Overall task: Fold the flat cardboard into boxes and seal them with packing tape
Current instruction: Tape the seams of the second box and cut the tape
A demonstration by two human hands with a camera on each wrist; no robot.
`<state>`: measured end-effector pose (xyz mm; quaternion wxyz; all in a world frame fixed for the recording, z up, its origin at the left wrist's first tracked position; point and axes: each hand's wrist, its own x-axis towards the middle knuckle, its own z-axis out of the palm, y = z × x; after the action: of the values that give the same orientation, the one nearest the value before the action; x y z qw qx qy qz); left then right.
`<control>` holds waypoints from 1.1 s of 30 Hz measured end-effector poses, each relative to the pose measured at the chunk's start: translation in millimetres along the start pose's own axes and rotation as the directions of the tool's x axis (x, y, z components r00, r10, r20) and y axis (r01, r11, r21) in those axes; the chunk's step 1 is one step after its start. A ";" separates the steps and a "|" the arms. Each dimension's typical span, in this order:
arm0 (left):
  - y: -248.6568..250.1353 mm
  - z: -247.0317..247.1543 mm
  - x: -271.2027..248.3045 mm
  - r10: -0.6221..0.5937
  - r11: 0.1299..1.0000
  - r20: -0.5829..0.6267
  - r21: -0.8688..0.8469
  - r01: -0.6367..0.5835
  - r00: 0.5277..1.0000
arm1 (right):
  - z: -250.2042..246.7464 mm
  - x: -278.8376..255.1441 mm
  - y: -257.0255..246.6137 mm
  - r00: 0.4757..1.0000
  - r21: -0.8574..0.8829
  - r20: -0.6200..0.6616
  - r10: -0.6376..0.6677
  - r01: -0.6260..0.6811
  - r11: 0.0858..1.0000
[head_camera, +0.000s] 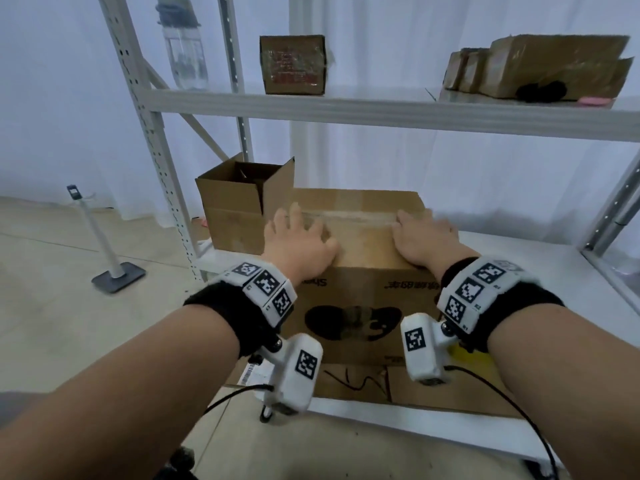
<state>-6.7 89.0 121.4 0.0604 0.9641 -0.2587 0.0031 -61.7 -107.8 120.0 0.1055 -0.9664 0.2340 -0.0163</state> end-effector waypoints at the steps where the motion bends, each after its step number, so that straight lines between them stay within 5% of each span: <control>1: 9.4 1.8 4.2 0.102 0.995 0.026 0.003 -0.102 0.994 | 2.3 -2.2 -6.5 0.999 -0.050 -0.002 -0.045 0.045 0.998; 5: 27.8 3.8 27.8 0.277 0.961 0.128 -0.065 -0.270 0.952 | 5.8 -5.4 -21.2 0.980 -0.071 0.057 -0.192 0.196 0.978; 13: -2.7 0.8 36.7 0.200 0.980 0.124 -0.039 -0.197 0.972 | 6.8 -2.1 -24.9 0.989 -0.123 0.071 -0.127 0.135 0.983; 17: -23.0 2.2 33.4 0.111 0.960 0.079 -0.267 -0.086 0.991 | 11.1 -5.4 -24.6 0.992 -0.097 0.032 -0.126 0.128 0.987; 21: -38.1 5.5 31.7 0.038 0.847 0.055 -0.532 -0.003 0.998 | 12.7 -5.7 -17.2 0.985 -0.061 -0.014 -0.173 0.172 0.983; 25: -48.5 4.7 11.7 -0.004 0.529 0.081 -0.846 0.071 0.997 | 17.9 -10.8 -13.1 0.934 0.021 -0.266 -0.237 0.251 0.968; 27: -50.6 4.8 6.9 -0.016 0.403 0.120 -0.908 0.116 0.993 | 20.3 -11.2 -14.3 0.933 0.015 -0.278 -0.228 0.241 0.970; 30: -49.3 1.4 10.5 -0.056 0.387 0.120 -0.913 0.132 0.991 | 18.2 -10.3 -15.6 0.944 -0.005 -0.251 -0.215 0.221 0.975; 33: -51.6 -0.4 17.6 -0.045 0.475 0.134 -0.869 0.139 0.990 | 12.7 -6.1 -22.3 0.968 -0.012 -0.158 -0.197 0.197 0.980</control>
<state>34.3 124.6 116.6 0.5311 0.8101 -0.1743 -0.1768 -56.1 -83.1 112.4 0.0862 -0.9803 0.1444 -0.1040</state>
